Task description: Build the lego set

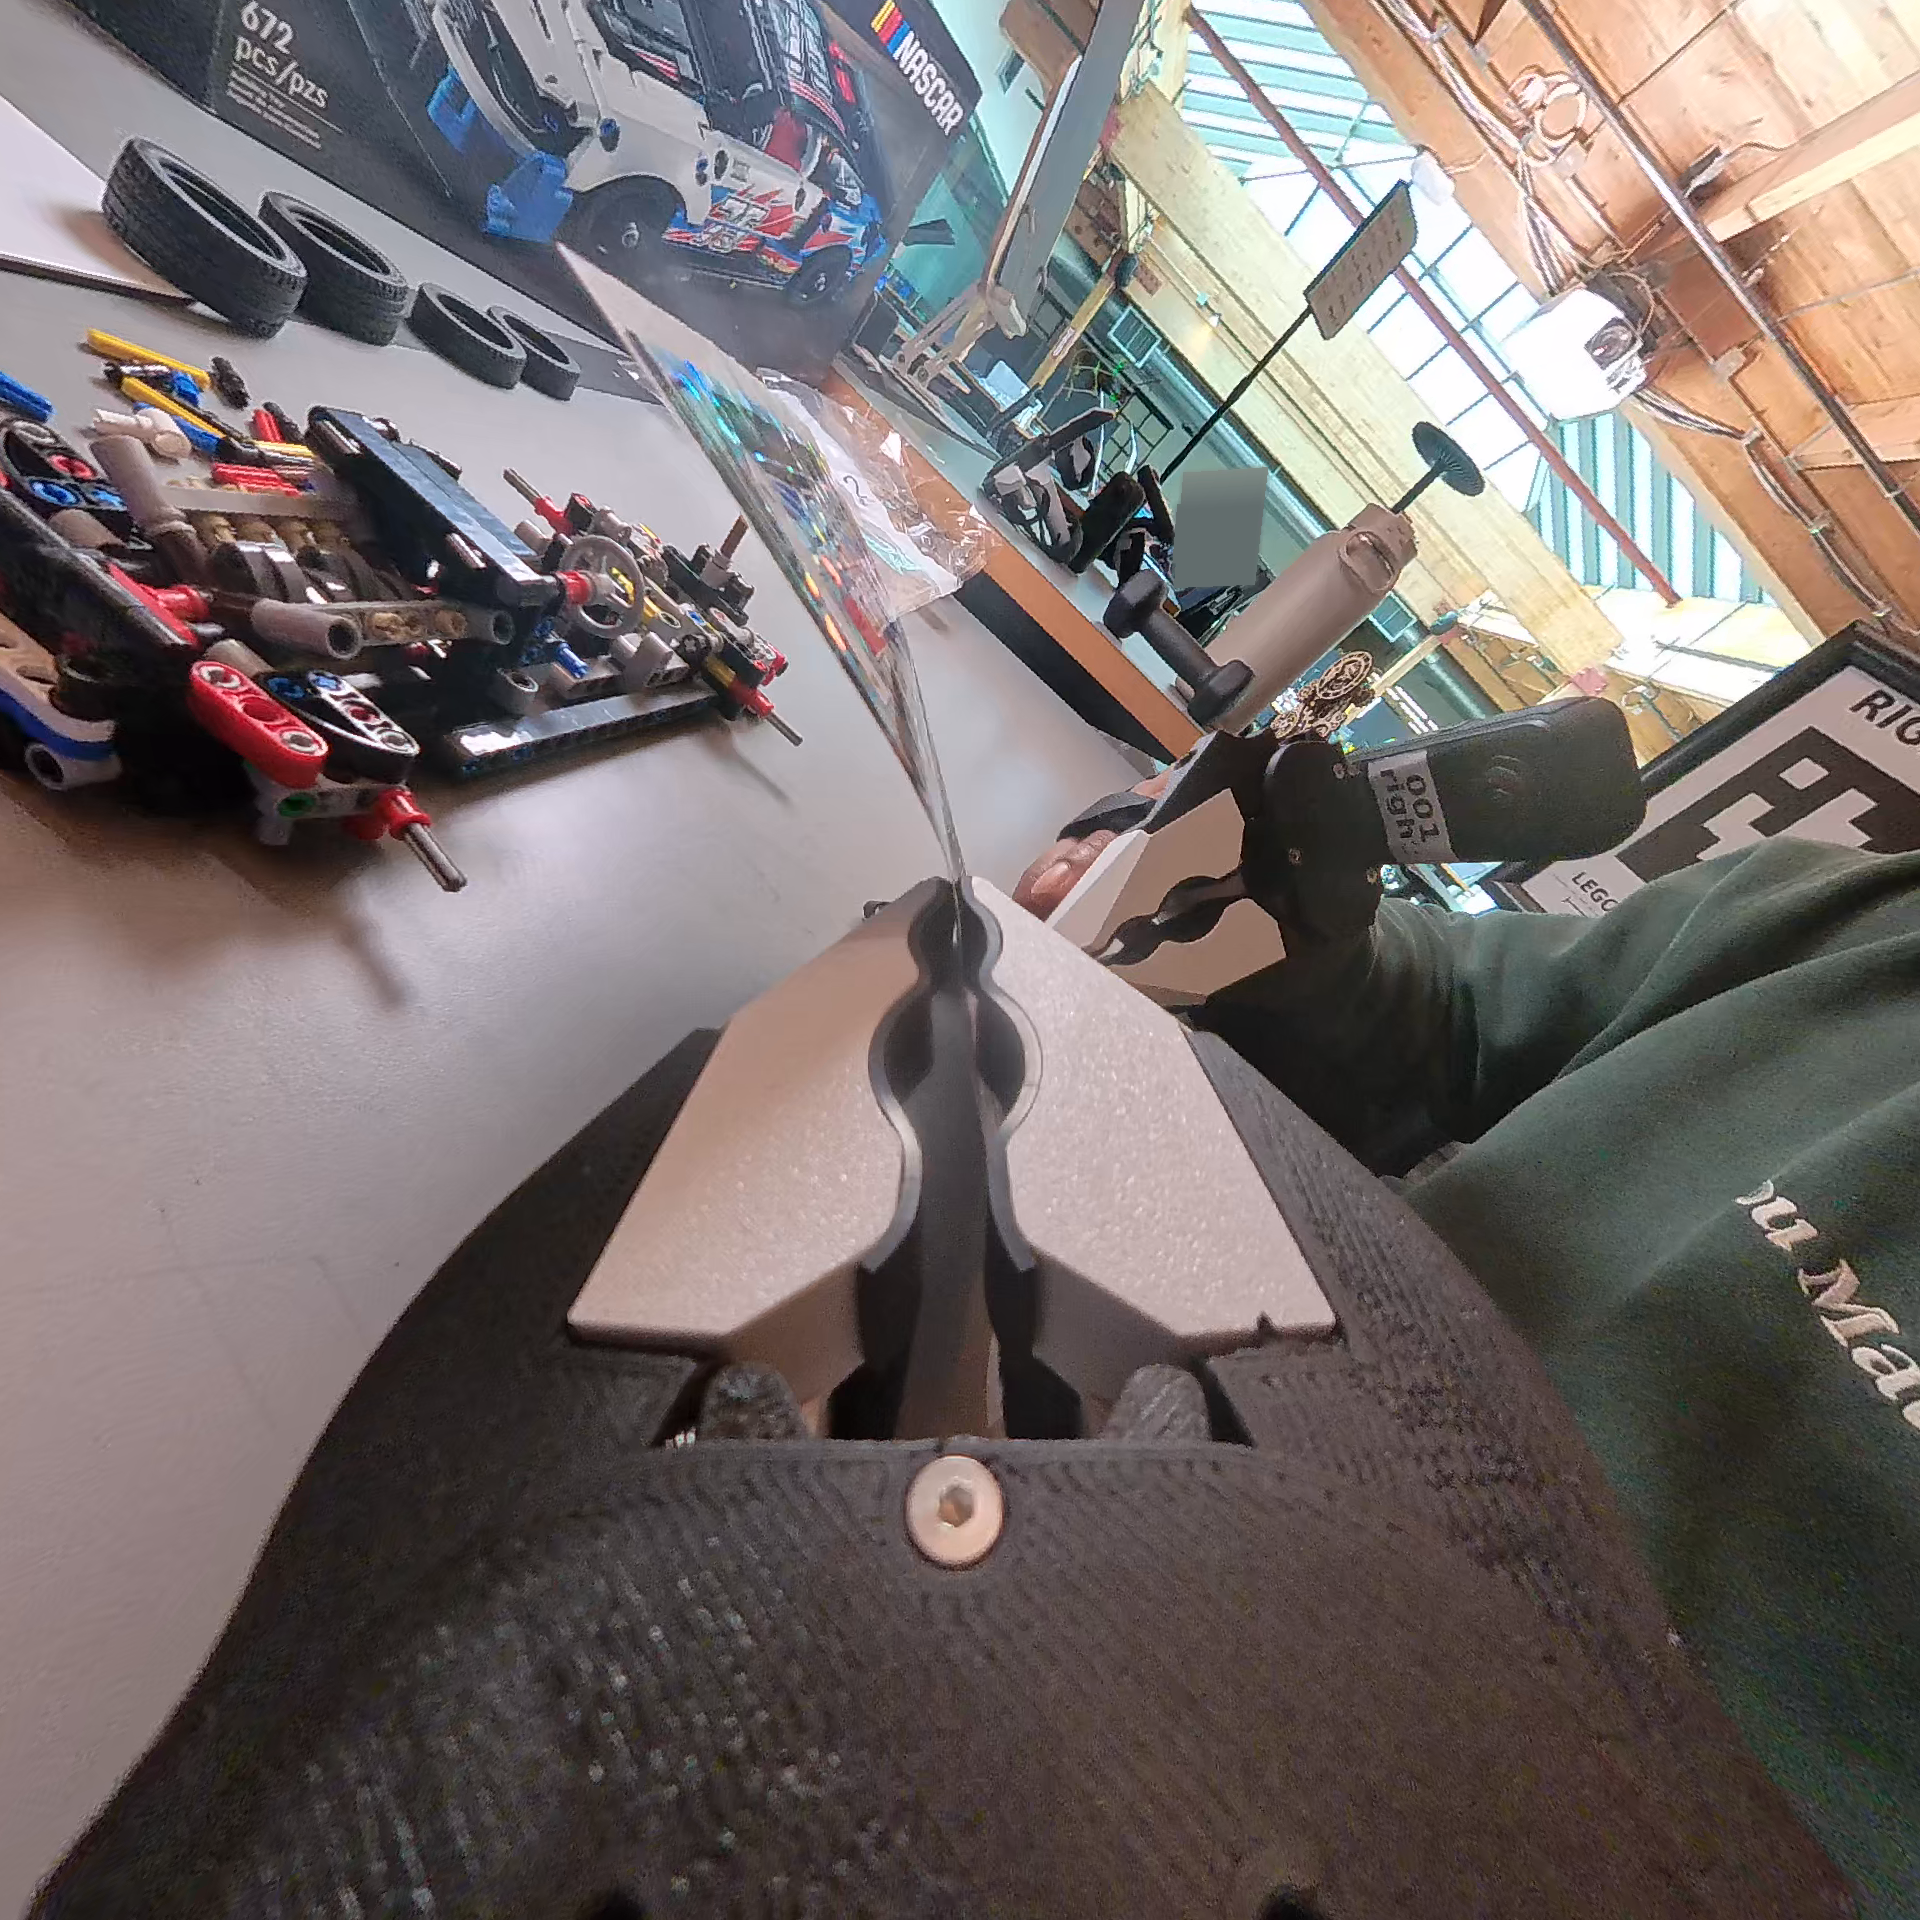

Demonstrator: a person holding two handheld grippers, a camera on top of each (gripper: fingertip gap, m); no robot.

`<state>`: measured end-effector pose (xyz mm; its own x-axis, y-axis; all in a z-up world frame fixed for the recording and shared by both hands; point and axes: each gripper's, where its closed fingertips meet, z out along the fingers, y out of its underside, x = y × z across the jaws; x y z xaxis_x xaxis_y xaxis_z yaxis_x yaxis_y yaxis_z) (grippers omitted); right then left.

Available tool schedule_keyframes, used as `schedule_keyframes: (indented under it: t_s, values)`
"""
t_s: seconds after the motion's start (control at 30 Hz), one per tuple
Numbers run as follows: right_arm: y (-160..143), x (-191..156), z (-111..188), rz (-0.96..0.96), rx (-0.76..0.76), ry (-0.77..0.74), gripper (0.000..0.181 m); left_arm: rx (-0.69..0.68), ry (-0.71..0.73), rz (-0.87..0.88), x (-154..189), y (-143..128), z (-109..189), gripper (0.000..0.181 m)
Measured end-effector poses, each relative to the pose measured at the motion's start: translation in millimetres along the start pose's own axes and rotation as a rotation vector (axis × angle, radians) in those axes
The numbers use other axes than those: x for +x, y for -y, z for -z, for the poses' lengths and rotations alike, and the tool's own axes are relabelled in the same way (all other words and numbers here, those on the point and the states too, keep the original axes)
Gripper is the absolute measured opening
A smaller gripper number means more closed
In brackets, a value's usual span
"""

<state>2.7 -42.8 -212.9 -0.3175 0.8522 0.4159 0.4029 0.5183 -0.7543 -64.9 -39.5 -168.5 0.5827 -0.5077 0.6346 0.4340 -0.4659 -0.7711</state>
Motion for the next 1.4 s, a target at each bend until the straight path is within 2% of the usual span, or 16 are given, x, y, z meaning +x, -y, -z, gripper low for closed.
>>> schedule_keyframes:
  t_s: [0.6, 1.07, 1.23, 1.4]
  values:
    - [7, 29, 7, -0.042, 0.057, -0.141, 0.0, 0.005, -0.056, 0.038, 7, 0, -1, 0.001]
    - [15, 32, 13, -0.045, 0.099, -0.159, 0.0, 0.051, -0.213, 0.136, 24, 8, 3, 0.023]
    - [14, 36, 17, -0.056, 0.109, -0.172, 0.0, 0.056, -0.229, 0.146, 25, 9, 4, 0.022]
    - [8, 45, 20, -0.127, 0.121, -0.173, 0.0, 0.062, -0.219, 0.135, 24, 9, 4, 0.005]
